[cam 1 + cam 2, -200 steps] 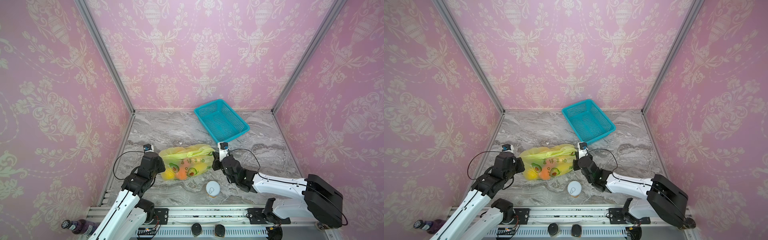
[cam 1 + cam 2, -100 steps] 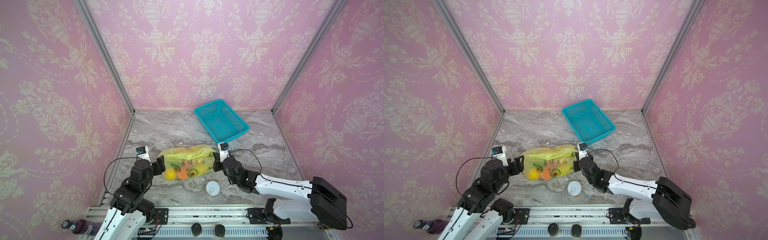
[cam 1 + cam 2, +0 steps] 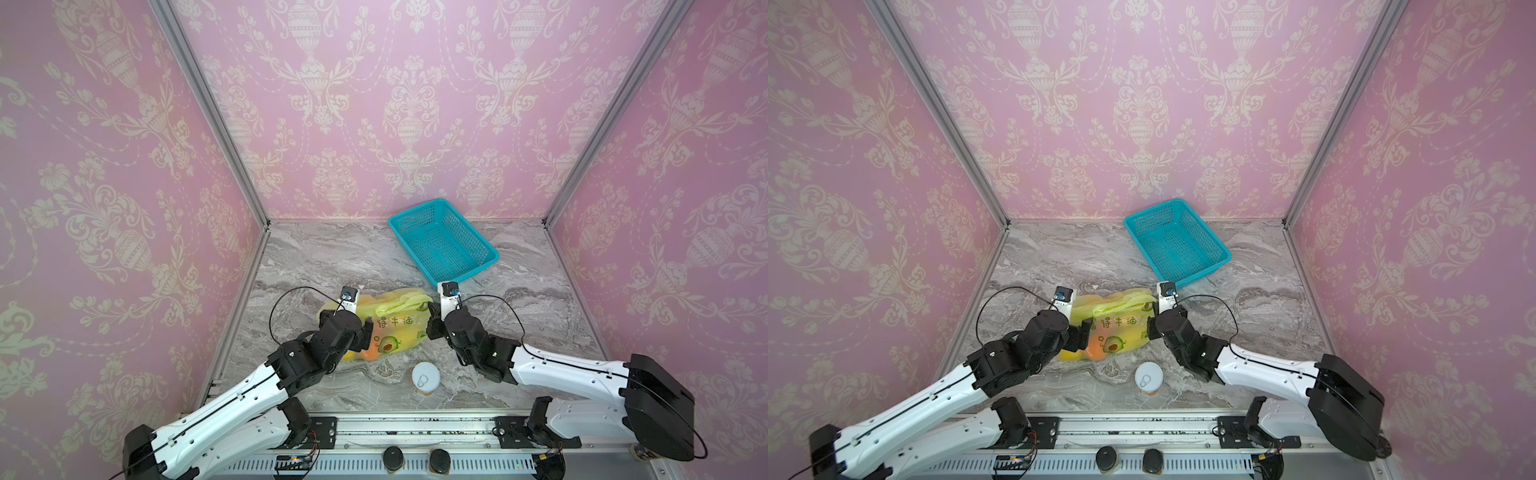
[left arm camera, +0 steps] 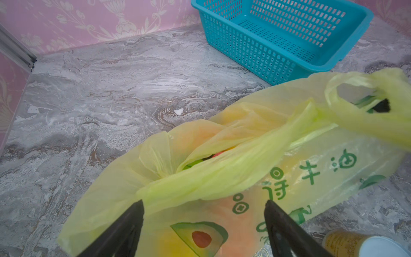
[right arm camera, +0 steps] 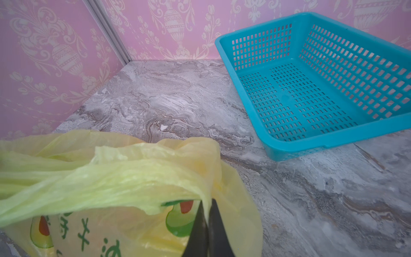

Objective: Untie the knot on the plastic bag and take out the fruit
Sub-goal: 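Lift a bag handle upward with the left gripper while the right gripper holds the bag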

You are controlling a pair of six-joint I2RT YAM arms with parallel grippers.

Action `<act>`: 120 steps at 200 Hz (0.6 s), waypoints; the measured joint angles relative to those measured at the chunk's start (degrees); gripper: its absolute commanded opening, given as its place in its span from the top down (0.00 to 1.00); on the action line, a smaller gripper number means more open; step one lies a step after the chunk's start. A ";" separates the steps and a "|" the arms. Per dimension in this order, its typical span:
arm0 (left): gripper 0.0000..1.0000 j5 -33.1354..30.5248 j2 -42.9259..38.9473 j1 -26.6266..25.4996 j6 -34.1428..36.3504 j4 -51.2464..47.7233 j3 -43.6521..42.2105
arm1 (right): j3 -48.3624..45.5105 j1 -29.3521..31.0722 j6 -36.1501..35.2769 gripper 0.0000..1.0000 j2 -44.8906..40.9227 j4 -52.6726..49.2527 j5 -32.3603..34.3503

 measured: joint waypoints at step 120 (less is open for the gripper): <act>0.05 -9.09 13.22 -1.25 5.64 5.81 5.51 | 0.72 -1.36 2.99 1.00 -2.25 -3.13 -3.52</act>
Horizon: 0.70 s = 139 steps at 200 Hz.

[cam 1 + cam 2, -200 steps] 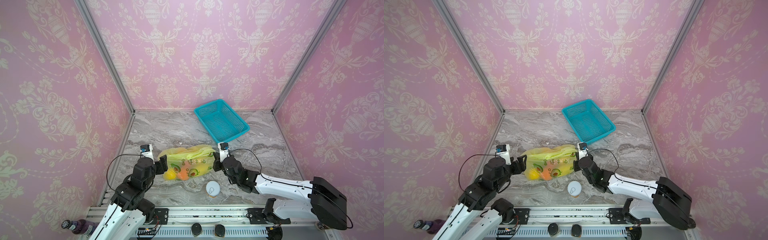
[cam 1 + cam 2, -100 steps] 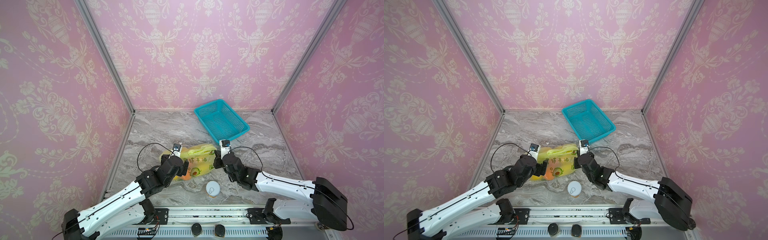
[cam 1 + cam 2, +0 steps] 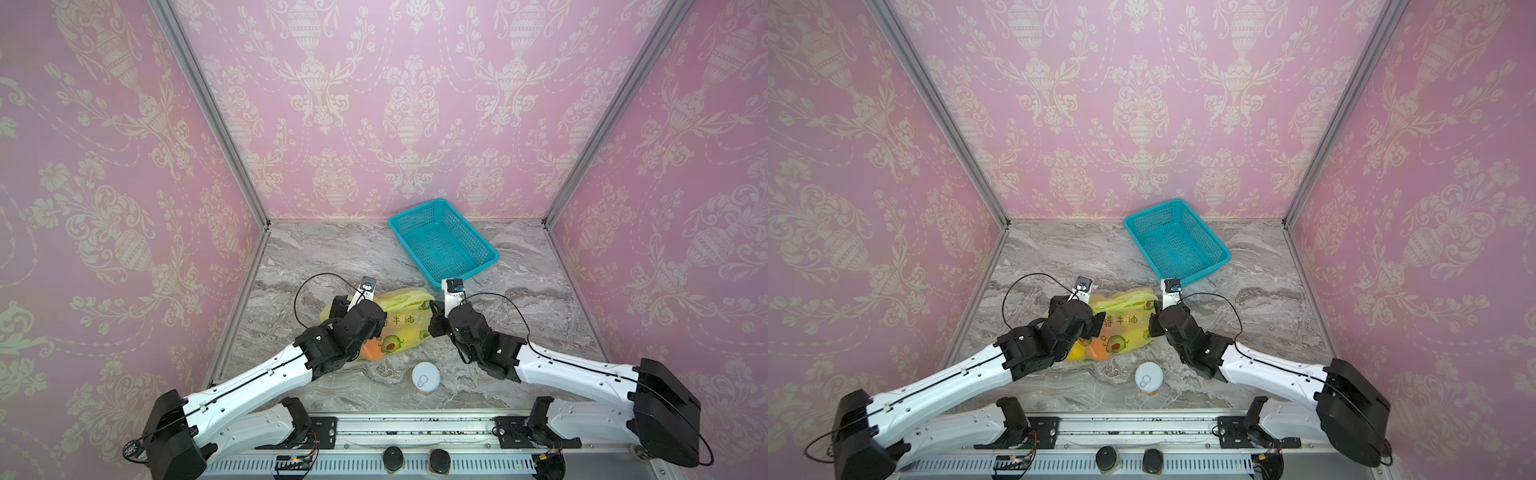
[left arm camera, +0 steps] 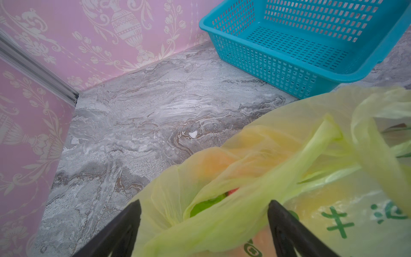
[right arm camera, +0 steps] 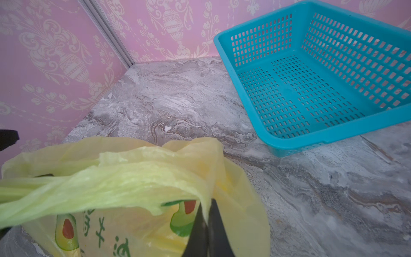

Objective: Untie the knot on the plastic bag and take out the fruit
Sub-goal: 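Lift a bag handle upward with the left gripper while the right gripper holds the bag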

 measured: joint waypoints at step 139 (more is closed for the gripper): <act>0.36 1.64 7.13 0.50 1.27 3.45 0.04 | 0.00 0.00 0.07 0.99 -0.70 -0.35 -1.60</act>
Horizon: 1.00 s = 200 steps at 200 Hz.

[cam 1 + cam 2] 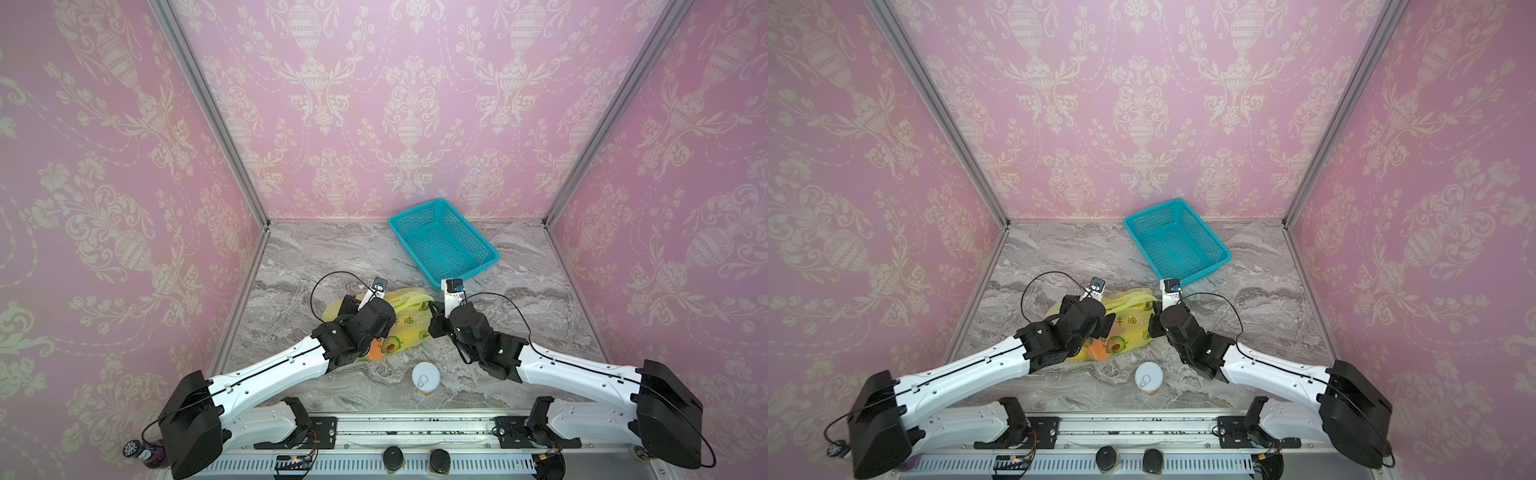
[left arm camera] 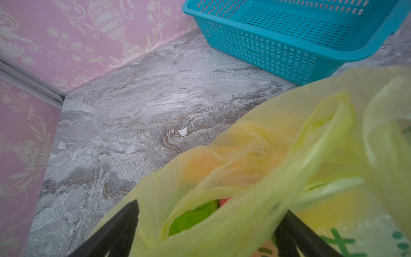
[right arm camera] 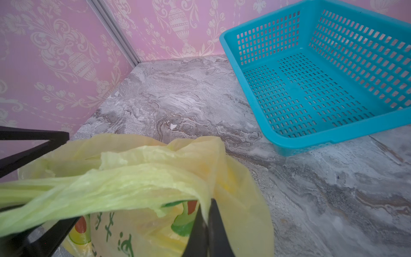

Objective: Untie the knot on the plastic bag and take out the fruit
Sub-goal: 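Lift a bag handle upward with the left gripper while the right gripper holds the bag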

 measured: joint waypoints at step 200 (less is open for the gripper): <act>1.00 0.85 -7.96 2.27 0.63 -3.65 3.43 | 20.41 10.10 -22.95 0.89 11.52 -11.98 6.95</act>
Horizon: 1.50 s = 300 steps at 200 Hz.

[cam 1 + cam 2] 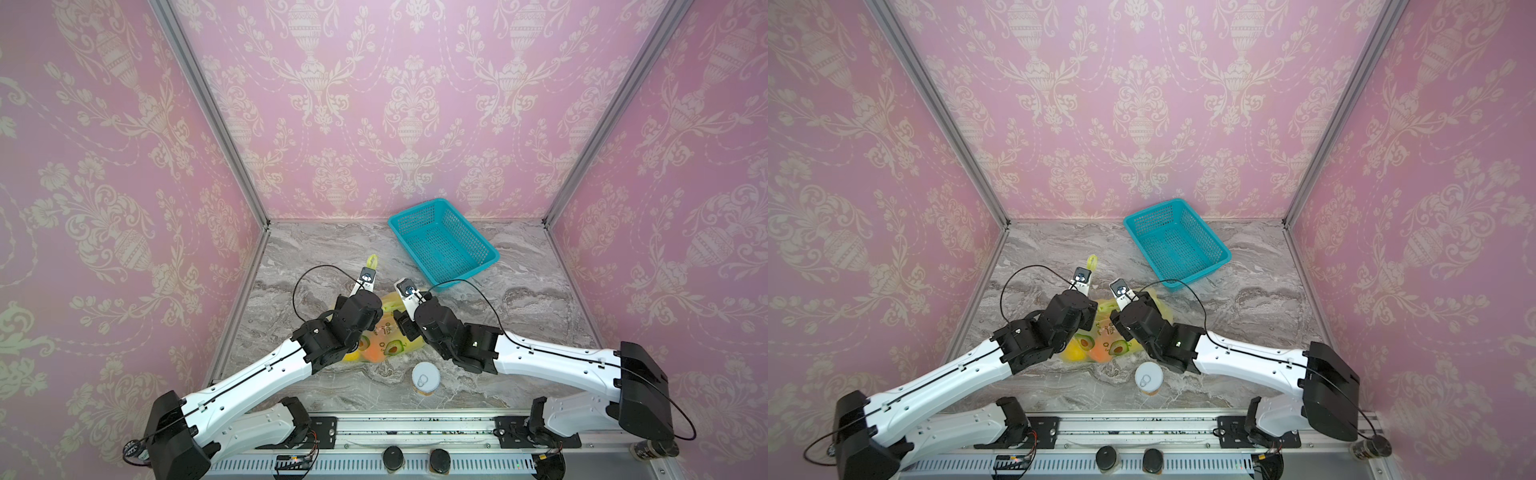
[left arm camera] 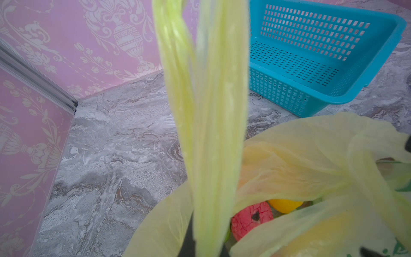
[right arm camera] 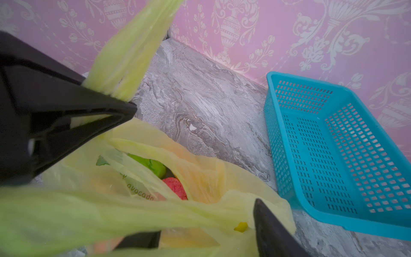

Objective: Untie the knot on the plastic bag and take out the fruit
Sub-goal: 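Lift a bag handle upward with the left gripper while the right gripper holds the bag, then raise the bag by its handle with the left gripper, right gripper holding the other handle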

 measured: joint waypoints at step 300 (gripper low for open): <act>0.19 0.79 -6.29 13.81 -6.78 -23.89 23.74 | 12.48 -13.42 18.25 1.00 3.26 -5.68 -5.01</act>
